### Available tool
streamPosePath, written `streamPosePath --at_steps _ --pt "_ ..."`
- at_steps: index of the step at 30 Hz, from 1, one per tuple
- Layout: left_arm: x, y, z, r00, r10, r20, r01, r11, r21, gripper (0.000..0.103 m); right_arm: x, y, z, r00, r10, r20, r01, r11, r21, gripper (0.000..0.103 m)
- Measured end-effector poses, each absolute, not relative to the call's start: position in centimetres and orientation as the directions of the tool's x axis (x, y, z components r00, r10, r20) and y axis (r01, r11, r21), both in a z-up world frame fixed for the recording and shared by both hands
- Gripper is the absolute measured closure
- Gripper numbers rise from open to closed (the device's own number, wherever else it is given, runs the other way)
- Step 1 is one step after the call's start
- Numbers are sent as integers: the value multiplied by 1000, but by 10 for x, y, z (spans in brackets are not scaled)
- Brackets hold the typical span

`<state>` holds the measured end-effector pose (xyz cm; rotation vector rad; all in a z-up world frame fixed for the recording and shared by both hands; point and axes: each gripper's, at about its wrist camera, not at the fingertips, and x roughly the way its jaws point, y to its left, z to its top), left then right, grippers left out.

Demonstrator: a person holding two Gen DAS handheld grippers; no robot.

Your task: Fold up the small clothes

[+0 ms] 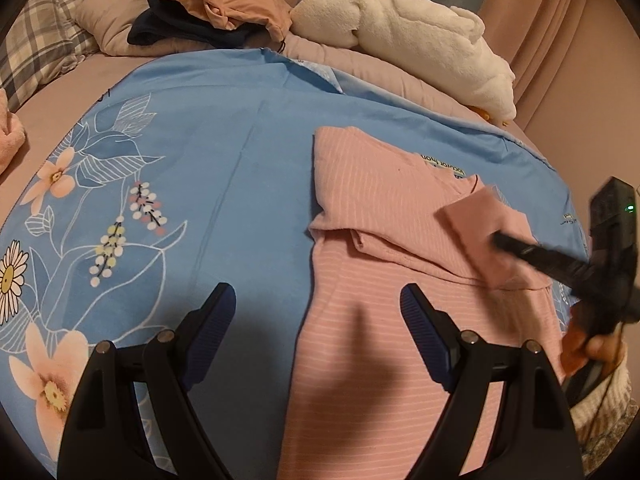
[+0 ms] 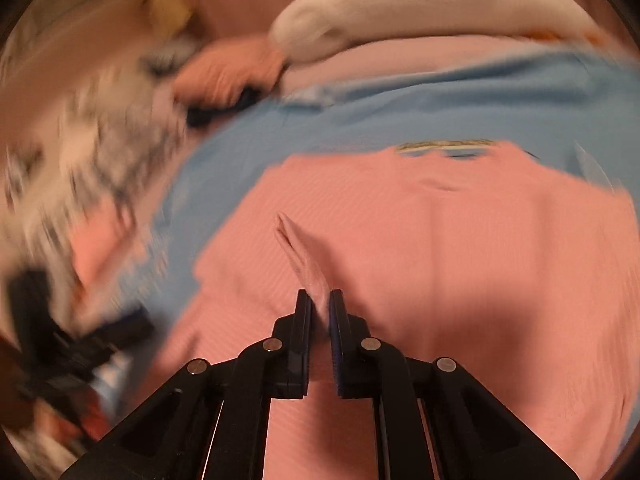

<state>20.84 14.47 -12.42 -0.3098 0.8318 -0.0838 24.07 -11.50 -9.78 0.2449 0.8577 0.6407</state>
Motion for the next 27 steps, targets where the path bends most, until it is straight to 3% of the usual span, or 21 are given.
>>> streamPosePath --at_steps 4,9,15,19,22,25,27 --pt "209 142 -125 665 -199 -720 -40 953 -301 19 240 -190 -97 563 636 -528 -275 747 606 93" --pt "211 138 -127 655 -196 -729 -38 956 -292 19 248 -244 -125 593 569 -570 -107 757 644 93" --pt "212 137 -130 639 -191 -745 -43 958 -282 19 248 -254 -129 620 523 -585 -48 769 637 93" --pt "211 141 -132 634 -187 -751 -49 959 -280 19 249 -251 -130 609 482 -630 -33 809 587 93" --pt "208 144 -133 626 -186 -757 -52 959 -279 19 249 -253 -126 605 368 -705 23 878 478 93" --pt "204 146 -133 623 -184 -760 -48 961 -273 19 236 -250 -102 679 252 -690 13 935 355 93" --pt "202 146 -134 619 -183 -763 -48 962 -270 19 229 -238 -92 689 302 -659 -81 936 344 93"
